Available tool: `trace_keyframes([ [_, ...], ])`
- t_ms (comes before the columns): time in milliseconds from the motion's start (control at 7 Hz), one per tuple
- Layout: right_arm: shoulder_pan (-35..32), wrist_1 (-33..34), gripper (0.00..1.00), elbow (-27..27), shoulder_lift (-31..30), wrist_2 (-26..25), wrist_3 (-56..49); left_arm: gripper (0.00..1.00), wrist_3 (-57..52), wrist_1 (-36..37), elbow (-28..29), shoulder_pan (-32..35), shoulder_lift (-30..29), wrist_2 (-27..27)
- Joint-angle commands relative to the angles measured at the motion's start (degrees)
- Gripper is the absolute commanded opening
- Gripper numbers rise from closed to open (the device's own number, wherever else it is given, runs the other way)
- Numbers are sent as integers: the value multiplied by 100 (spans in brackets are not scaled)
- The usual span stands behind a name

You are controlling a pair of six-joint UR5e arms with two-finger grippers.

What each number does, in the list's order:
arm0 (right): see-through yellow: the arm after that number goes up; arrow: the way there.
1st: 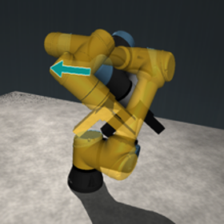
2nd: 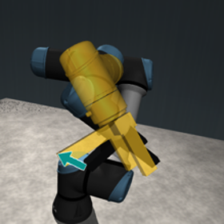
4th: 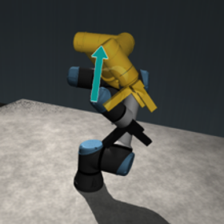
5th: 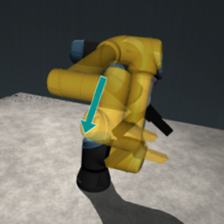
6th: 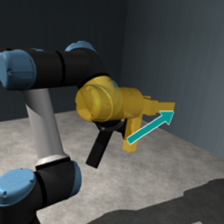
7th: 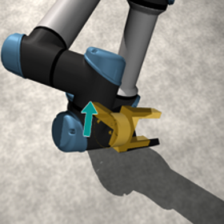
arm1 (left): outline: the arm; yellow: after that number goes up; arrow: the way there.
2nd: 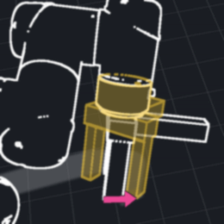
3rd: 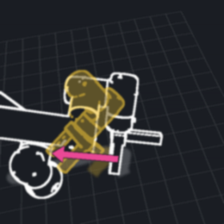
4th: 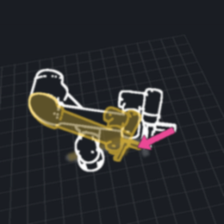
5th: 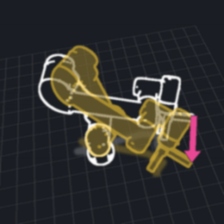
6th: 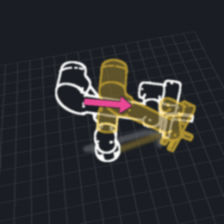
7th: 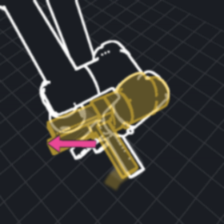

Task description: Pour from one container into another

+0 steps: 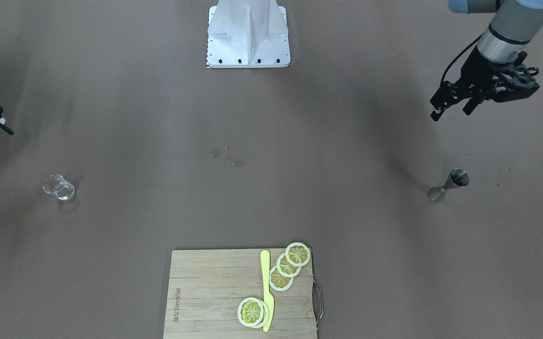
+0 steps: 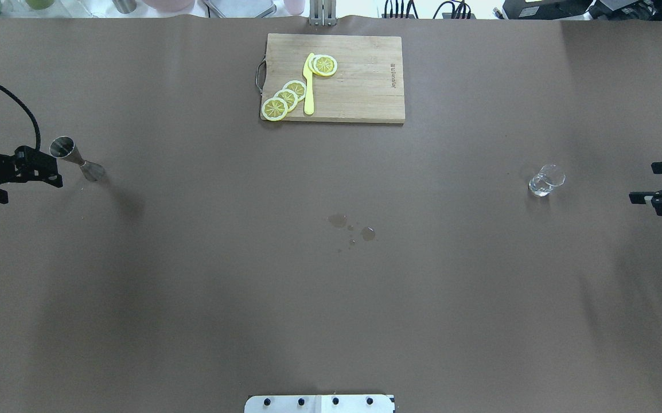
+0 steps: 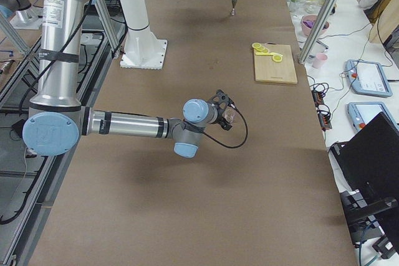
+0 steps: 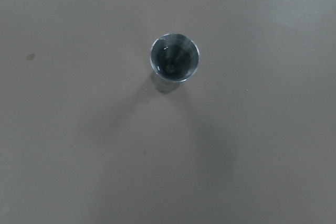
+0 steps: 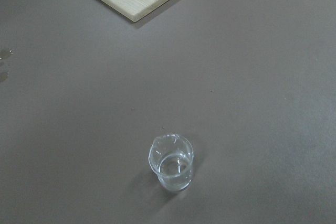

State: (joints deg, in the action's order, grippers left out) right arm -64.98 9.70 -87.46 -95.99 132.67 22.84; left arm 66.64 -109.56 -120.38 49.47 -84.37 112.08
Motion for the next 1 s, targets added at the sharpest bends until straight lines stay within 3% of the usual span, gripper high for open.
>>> trace_keyframes([
  [0, 20, -99, 100, 220, 256, 83, -8, 99, -1, -556, -21, -733, 227, -1515],
  [143, 38, -421, 100, 525, 344, 75, -16, 99, -1, -662, -64, -954, 236, -2071],
  [286, 47, -1216, 100, 1294, 666, 75, -43, 99, -36, -629, -169, -1061, 236, -2468],
  [429, 82, -1773, 100, 1824, 1009, 83, -25, 99, -37, -611, -161, -1123, 236, -2576],
  [857, 187, -1586, 100, 1873, 969, 503, 10, 98, -2, -619, -74, -1132, 324, -3305],
])
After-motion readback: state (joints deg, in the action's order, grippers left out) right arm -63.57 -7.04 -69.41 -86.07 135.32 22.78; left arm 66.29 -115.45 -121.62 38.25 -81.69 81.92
